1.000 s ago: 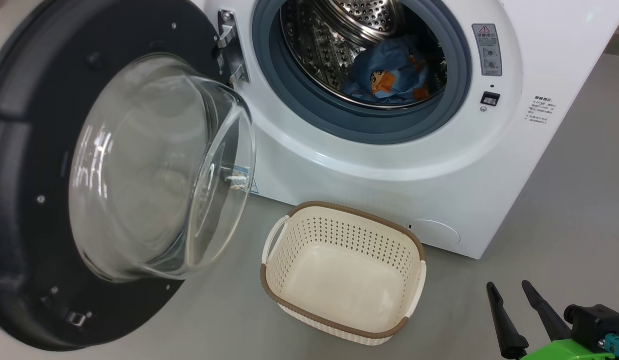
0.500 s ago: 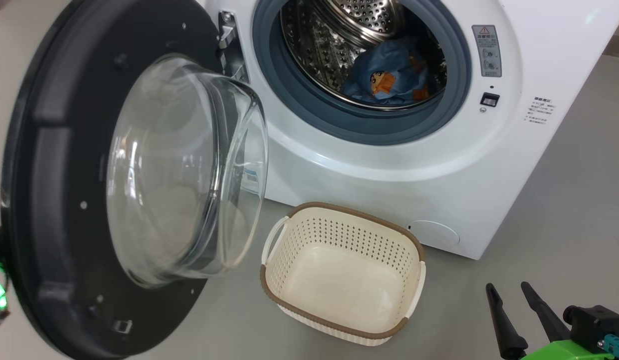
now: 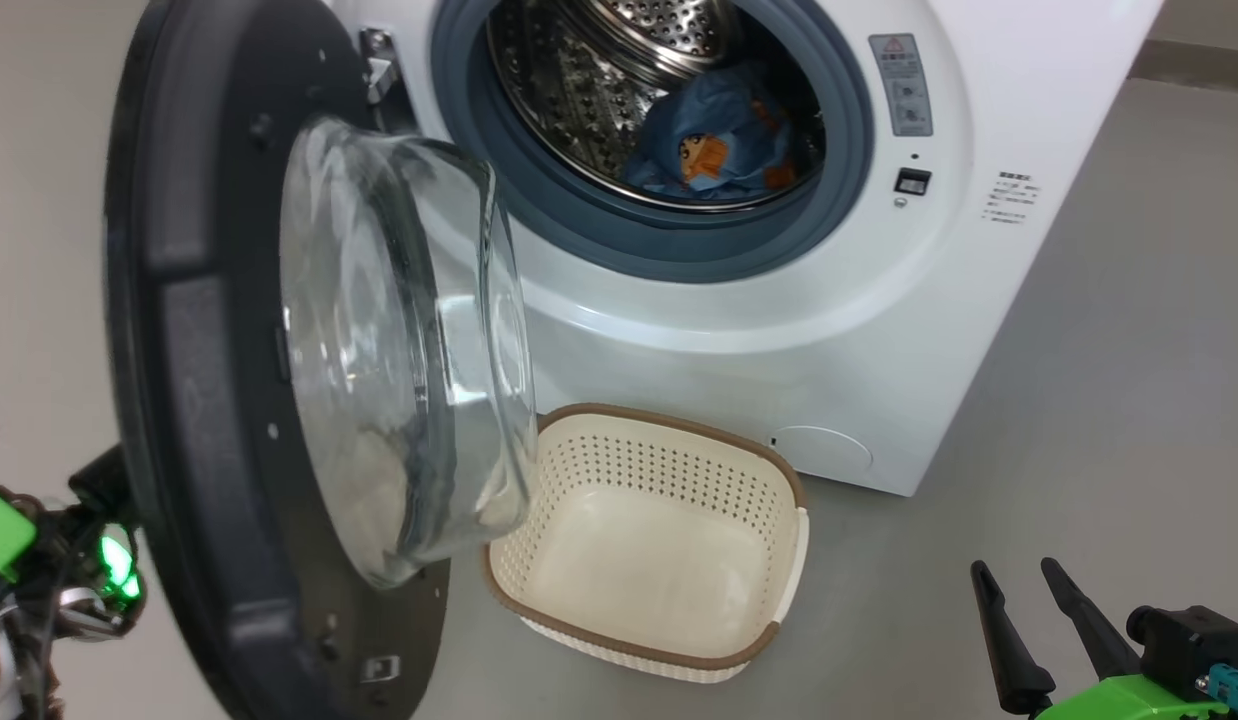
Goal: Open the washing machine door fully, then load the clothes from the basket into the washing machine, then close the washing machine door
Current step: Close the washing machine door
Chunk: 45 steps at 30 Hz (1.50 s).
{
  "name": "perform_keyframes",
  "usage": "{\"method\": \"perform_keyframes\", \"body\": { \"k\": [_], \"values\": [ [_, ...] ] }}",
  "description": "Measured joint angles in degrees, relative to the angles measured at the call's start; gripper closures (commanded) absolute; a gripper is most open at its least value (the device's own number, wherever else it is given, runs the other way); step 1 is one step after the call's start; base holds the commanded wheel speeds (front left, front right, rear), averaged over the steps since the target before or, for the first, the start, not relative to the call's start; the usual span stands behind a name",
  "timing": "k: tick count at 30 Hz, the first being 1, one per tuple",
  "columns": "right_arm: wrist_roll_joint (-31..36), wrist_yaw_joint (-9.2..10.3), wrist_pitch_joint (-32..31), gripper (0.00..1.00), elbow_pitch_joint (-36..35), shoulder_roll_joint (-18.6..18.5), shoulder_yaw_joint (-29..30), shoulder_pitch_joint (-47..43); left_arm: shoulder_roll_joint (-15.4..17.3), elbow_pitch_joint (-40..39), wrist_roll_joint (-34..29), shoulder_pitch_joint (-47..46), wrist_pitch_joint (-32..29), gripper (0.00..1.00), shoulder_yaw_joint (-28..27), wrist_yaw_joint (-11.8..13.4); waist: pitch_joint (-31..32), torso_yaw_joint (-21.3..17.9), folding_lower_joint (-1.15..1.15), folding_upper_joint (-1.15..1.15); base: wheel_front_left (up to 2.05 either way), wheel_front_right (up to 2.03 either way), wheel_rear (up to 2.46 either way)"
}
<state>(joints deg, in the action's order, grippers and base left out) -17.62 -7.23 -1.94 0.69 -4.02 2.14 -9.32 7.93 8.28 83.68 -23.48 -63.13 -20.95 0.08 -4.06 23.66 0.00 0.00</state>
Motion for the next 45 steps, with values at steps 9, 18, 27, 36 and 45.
{"method": "perform_keyframes", "body": {
  "k": [9, 18, 27, 36, 45],
  "values": [
    [-0.07, 0.00, 0.37, 0.00, 0.02, 0.04, -0.07, 1.51, -2.94, -1.68, 0.83, 0.00, 0.68, 1.00, 1.42, -0.43, -1.26, -3.65, 0.00, 0.00, 0.00, 0.00, 0.00],
    [-0.34, 0.00, 1.12, 0.00, 1.00, 0.33, -0.41, 2.15, -4.38, -0.51, 1.27, -0.62, 3.01, 1.00, 2.49, -2.55, -2.27, -8.06, 0.00, 0.00, 0.00, 0.00, 0.00],
    [-0.60, 0.00, 2.12, 0.00, 2.07, 0.54, -1.13, 3.59, -5.35, 2.13, 2.52, -2.36, 4.98, 1.00, 3.66, -4.38, -2.77, -12.52, 0.00, 0.00, 0.00, 0.00, 0.00],
    [-0.68, 0.00, 2.75, 0.00, 3.08, 0.70, -1.47, 3.62, -5.53, 4.67, 2.58, -3.68, 7.25, 1.00, 3.96, -5.68, -2.93, -17.80, 0.00, 0.00, 0.00, 0.00, 0.00],
    [-1.07, 0.00, 3.05, 0.00, 3.74, 0.81, -1.53, 3.96, -5.44, 7.31, 2.50, -3.76, 8.70, 1.00, 3.50, -6.16, -2.31, -21.91, 0.00, 0.00, 0.00, 0.00, 0.00]
  ]
}}
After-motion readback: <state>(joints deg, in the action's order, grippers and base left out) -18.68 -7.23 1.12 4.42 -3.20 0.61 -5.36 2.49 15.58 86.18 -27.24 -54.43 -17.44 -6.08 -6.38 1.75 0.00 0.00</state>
